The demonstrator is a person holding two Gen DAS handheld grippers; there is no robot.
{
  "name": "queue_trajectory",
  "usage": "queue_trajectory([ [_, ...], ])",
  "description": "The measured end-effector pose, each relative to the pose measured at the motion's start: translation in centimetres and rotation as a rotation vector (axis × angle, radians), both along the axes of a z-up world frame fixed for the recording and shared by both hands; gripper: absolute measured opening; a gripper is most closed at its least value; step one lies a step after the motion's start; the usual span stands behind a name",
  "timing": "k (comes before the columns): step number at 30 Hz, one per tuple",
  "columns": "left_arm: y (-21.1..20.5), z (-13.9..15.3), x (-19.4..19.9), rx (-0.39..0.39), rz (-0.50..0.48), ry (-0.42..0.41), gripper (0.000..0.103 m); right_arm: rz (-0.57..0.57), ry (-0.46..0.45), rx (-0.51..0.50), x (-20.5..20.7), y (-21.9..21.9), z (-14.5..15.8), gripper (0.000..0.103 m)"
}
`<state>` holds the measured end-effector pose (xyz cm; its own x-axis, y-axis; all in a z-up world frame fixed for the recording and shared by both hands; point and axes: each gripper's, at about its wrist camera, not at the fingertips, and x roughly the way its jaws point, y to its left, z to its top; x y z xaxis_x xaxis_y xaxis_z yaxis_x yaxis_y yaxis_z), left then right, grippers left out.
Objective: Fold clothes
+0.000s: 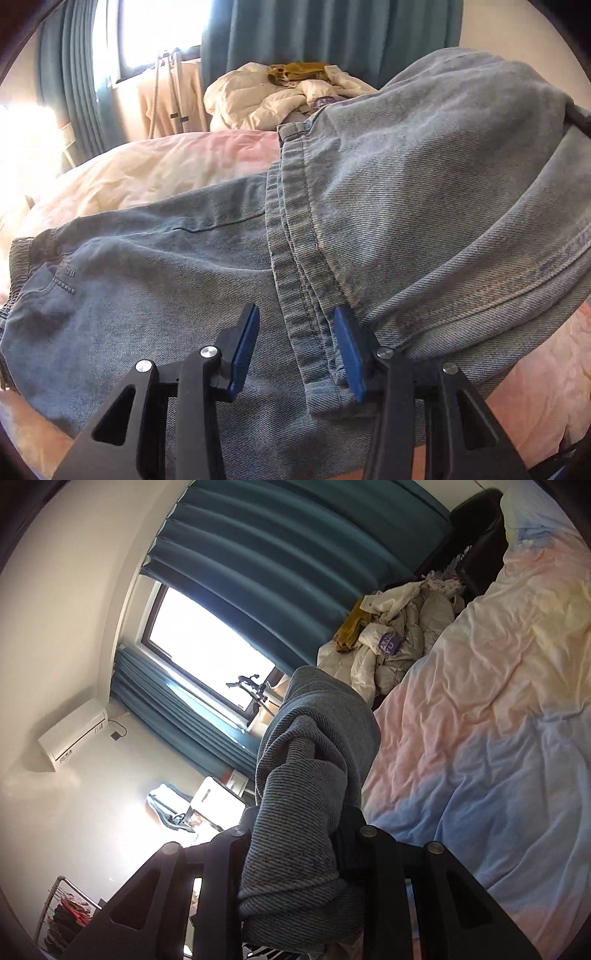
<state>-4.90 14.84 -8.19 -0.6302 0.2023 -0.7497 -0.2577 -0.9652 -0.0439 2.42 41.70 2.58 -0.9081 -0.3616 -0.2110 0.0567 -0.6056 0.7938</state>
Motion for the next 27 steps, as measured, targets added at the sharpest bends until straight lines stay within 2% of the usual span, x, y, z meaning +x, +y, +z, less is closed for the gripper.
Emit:
queue_trajectory([
  [3,4.1,-0.4,-0.4,-0.017,-0.031,0.004,0.044,-0.054,0.021,0.039,1.2,2.4,0.9,0.024],
  [7,9.9,-0.8,-1.1,-0.013,-0.122,-0.005,0.044,-0.152,0.067,0.099,3.3,4.9,2.2,0.024],
  [10,13.0,-0.9,-1.0,-0.002,-0.166,0.022,0.044,-0.219,0.104,0.135,5.0,6.6,3.0,0.024],
  [13,14.8,-1.3,-1.3,-0.01,-0.166,0.019,0.044,-0.257,0.11,0.149,5.5,7.8,3.0,0.024],
  [18,14.6,-2.2,-2.0,-0.062,-0.166,-0.048,0.044,-0.272,0.085,0.155,4.5,7.8,1.1,0.024],
  [22,11.5,-1.1,-1.4,-0.072,-0.125,-0.077,0.044,-0.272,0.096,0.183,4.1,6.8,1.2,0.024],
  [27,6.6,1.4,1.4,-0.128,-0.08,-0.043,0.044,-0.265,0.111,0.246,3.9,4.9,2.0,0.024],
])
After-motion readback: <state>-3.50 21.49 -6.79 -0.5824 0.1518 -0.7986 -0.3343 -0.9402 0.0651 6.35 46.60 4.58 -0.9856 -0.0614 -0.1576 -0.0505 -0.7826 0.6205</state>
